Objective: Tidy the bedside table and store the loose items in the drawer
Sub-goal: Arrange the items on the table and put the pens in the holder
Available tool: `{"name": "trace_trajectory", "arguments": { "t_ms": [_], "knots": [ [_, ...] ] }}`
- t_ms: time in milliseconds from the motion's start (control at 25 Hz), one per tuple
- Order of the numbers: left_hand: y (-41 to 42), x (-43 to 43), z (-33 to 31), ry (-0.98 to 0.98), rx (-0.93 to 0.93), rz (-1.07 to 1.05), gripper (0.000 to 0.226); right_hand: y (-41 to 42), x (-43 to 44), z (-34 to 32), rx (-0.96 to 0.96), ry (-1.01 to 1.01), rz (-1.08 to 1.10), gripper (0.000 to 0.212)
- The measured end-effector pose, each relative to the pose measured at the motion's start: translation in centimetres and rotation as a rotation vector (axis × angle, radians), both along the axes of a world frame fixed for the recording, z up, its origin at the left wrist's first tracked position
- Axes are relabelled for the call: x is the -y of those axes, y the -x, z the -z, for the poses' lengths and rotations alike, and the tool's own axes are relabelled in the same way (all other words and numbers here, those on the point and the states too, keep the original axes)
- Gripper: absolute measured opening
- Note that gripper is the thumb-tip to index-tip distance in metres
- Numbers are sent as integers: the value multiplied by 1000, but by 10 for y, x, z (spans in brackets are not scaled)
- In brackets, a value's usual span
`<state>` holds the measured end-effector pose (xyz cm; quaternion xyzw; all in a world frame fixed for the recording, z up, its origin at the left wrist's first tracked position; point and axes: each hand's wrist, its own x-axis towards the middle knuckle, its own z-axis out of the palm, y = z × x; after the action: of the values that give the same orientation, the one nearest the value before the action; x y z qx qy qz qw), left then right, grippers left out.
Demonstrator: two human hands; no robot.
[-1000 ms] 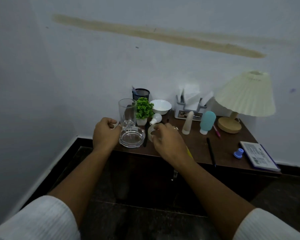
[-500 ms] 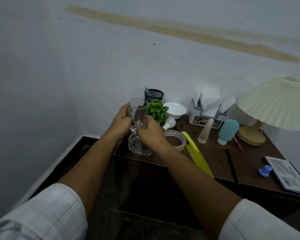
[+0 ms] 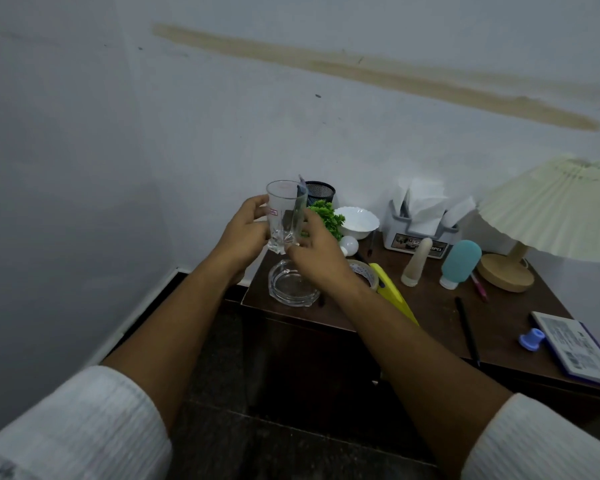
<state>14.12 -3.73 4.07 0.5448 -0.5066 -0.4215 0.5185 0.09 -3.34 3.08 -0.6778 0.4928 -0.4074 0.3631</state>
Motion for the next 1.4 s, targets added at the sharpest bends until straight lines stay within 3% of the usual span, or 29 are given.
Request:
{"name": "trace_trajectory", "arguments": {
  "t_ms": [320, 480, 800, 960, 1160, 1280, 1400],
  "knots": [
    [20, -64, -1, -46, 37, 102, 69, 36, -40, 11, 92, -94, 27, 64],
    [20, -72, 5, -80, 69, 71, 51, 35, -48, 17, 124, -144, -12, 61],
    [16, -62, 14, -112, 86, 81, 42, 36, -40, 27, 108, -212, -33, 53],
    [4, -50, 15, -125, 79, 85, 44, 49, -24, 19, -22, -205, -17, 44],
    [-6, -6, -14, -30, 109, -35, 40, 78, 17, -15, -229, 30, 165, 41],
    [-1, 33, -22, -149, 160, 32, 24, 82, 45, -21, -410, 48, 119, 56],
    [3, 63, -16, -303, 255, 156, 49, 74, 76, -11, -564, 69, 49, 82]
  ]
}}
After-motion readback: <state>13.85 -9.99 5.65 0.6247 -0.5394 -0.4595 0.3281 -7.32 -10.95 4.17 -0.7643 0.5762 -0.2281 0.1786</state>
